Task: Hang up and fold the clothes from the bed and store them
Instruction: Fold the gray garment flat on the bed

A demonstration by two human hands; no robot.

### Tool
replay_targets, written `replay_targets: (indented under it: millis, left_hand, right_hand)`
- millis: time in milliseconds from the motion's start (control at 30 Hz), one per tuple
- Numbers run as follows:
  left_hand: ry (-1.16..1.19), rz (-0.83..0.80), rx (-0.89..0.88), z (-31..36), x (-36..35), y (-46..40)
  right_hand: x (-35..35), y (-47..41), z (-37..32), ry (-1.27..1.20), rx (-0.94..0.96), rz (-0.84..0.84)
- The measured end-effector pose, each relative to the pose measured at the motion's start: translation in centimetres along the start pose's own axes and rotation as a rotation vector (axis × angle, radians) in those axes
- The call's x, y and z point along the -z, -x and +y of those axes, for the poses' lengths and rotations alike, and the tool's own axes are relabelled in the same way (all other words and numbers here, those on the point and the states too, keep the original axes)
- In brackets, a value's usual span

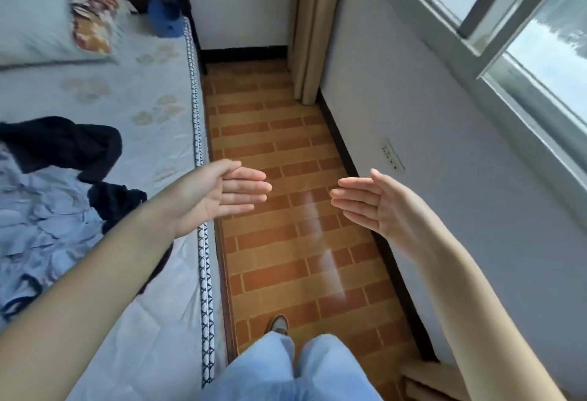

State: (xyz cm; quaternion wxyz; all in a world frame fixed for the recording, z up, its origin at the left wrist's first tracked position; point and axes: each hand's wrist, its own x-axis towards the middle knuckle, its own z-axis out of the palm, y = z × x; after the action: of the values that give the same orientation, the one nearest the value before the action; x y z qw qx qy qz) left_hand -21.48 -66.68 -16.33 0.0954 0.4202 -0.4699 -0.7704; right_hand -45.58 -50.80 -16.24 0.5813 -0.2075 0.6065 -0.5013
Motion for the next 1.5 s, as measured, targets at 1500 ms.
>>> replay_targets:
  millis: [1500]
  left_hand:
    - [1.004,1.234,-0.092,-5.6,23.0,-2.8]
  right_hand:
    - [-42.7,-43.2,-2.3,0.990,-0.495,-1.165]
